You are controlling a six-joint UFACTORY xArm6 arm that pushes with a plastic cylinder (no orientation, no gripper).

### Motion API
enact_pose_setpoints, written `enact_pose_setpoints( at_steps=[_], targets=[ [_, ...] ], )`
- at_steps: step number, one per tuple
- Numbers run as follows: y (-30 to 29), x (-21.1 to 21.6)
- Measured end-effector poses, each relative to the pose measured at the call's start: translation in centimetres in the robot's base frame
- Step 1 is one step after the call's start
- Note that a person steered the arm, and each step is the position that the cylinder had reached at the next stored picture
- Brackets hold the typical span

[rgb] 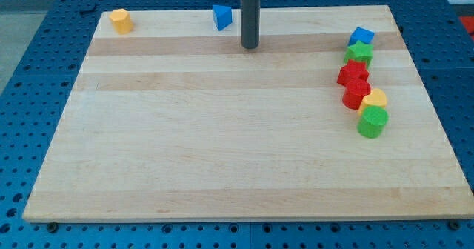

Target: Move blue triangle slightly right

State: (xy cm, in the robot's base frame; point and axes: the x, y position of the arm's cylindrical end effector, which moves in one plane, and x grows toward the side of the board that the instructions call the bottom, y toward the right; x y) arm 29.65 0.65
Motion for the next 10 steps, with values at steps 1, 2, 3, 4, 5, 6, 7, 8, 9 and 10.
enact_pose_setpoints(
  at_steps=[1, 2, 3, 4, 5, 6, 7, 8, 9, 10],
  targets=[
    [-2.1, 1.2],
    [-4.5, 3.0],
    [-3.0, 3.3],
    [-2.4, 3.3],
    [-3.8, 3.3],
    [-7.8, 2.5],
    [-9.6, -1.4],
    [-9.9, -5.0],
    [-9.9, -6.8],
    [-9.9, -7.7]
  ],
)
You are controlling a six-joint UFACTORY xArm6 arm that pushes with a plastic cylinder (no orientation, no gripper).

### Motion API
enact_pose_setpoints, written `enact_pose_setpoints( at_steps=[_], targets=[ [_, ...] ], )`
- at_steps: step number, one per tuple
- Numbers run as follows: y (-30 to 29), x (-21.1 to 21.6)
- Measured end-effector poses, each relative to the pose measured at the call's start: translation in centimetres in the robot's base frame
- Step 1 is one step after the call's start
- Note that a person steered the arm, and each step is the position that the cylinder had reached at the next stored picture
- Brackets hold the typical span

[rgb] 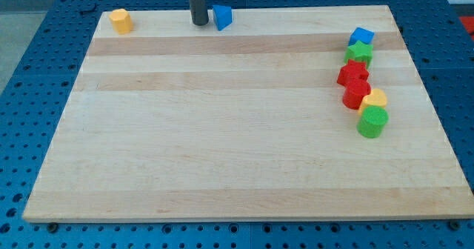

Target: Move blue triangle slightly right

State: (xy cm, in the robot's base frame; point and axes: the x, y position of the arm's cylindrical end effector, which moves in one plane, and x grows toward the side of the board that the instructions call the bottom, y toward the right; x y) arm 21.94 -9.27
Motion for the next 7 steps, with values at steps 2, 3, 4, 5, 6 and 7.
enact_pose_setpoints(
  at_steps=[2, 3, 4, 5, 6, 7],
  targets=[
    [2.0, -1.6],
    [4.3, -1.7],
    [5.4, -1.7],
    [4.5, -2.0],
    [2.8, -2.6],
    [2.6, -2.7]
  ],
)
